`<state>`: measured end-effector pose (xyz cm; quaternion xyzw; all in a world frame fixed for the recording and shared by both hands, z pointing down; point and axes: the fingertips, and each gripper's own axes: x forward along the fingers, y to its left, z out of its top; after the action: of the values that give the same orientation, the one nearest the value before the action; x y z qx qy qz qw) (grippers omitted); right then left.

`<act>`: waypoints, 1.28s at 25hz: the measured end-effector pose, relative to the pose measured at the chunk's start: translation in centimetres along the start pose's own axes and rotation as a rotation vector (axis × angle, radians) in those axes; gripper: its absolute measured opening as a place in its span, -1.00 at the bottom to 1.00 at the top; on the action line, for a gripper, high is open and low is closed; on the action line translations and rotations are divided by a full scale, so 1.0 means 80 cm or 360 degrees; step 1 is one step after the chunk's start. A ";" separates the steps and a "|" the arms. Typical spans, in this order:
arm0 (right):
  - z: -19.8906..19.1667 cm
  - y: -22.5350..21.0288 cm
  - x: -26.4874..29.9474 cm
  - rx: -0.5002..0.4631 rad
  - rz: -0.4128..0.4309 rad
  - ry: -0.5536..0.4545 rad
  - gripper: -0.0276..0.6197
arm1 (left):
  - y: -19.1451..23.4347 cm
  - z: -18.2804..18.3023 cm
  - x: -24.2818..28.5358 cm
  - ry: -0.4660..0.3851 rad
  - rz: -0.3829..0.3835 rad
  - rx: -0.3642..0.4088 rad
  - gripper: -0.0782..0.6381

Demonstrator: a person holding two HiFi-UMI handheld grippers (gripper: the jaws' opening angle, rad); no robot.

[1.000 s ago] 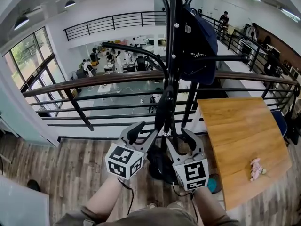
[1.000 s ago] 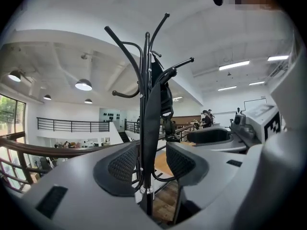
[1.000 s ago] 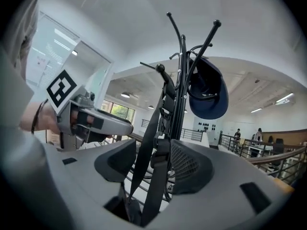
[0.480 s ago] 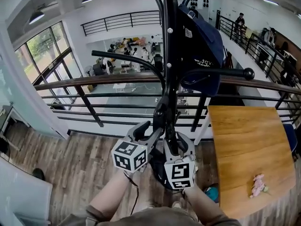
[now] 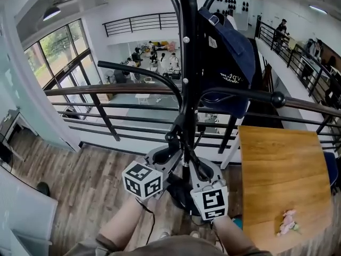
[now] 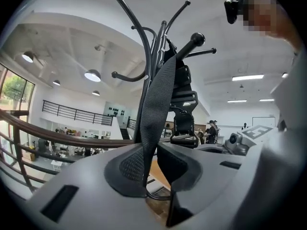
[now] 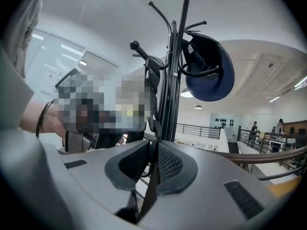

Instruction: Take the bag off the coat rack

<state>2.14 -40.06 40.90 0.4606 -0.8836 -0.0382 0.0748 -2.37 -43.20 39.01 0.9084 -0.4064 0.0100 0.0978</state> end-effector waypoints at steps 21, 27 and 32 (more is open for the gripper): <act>0.132 -0.021 -0.066 0.0099 0.0195 -0.0312 -0.75 | -0.025 0.129 -0.088 -0.0231 0.0128 0.0122 -0.71; 0.183 -0.009 -0.088 0.0101 0.0260 -0.0439 -0.75 | -0.030 0.176 -0.149 -0.0375 0.0227 0.0189 -0.71; 0.201 0.013 -0.089 0.0096 0.0332 -0.0468 -0.75 | -0.025 0.182 -0.201 -0.0392 0.0354 0.0238 -0.71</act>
<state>2.60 -33.63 24.51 0.3579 -0.9288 -0.0707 -0.0657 -12.52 -32.75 22.83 0.8569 -0.5115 -0.0603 -0.0222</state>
